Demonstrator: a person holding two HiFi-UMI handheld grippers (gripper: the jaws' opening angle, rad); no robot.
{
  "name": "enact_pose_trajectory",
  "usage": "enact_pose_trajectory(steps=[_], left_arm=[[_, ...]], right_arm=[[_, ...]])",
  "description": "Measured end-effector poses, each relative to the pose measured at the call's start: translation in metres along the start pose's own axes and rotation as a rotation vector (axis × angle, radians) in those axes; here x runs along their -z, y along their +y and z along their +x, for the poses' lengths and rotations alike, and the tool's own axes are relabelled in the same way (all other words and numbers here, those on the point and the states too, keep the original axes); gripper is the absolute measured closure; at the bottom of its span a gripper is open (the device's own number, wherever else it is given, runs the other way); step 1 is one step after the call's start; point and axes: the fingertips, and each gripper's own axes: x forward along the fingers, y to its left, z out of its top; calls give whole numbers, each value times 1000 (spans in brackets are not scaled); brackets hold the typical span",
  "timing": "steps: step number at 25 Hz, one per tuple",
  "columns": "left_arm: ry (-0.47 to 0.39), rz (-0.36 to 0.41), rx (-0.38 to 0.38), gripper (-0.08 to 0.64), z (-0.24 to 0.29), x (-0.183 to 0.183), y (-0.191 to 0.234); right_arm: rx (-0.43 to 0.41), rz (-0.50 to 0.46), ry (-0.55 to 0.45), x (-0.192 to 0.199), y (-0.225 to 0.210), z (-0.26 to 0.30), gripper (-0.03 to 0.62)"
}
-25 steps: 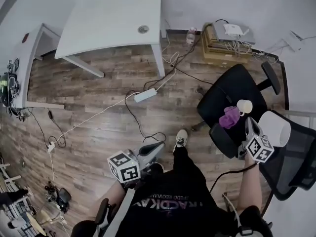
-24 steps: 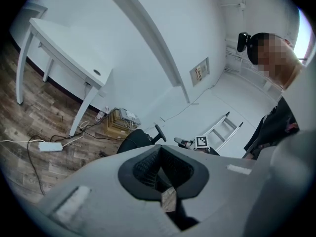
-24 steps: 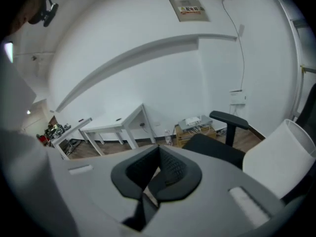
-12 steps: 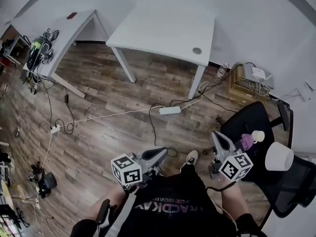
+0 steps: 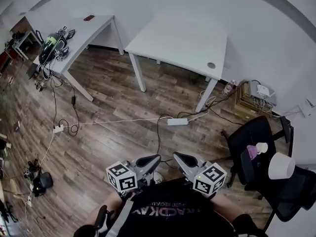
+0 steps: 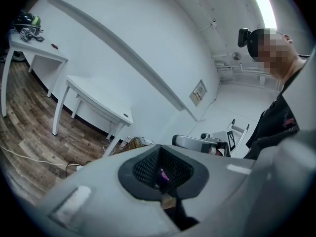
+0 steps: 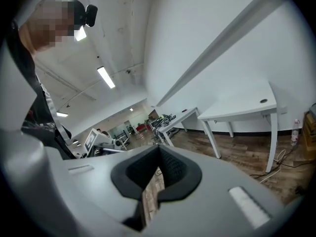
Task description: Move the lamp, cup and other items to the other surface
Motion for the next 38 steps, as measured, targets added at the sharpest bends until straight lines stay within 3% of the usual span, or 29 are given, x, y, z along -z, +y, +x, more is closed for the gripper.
enact_pose_trajectory(steps=[10,17,38], left_arm=[[-20,4,22,557,-25,-2,12],[-59,-23,-5,557,-41,-4,27],[-35,-30,4,557,-42,2,30]], right_arm=[[-12,-47,52,14,20,23,588],[-42,-86,89,23,35,39,588],[-31,-75,75,26,34,45,588]])
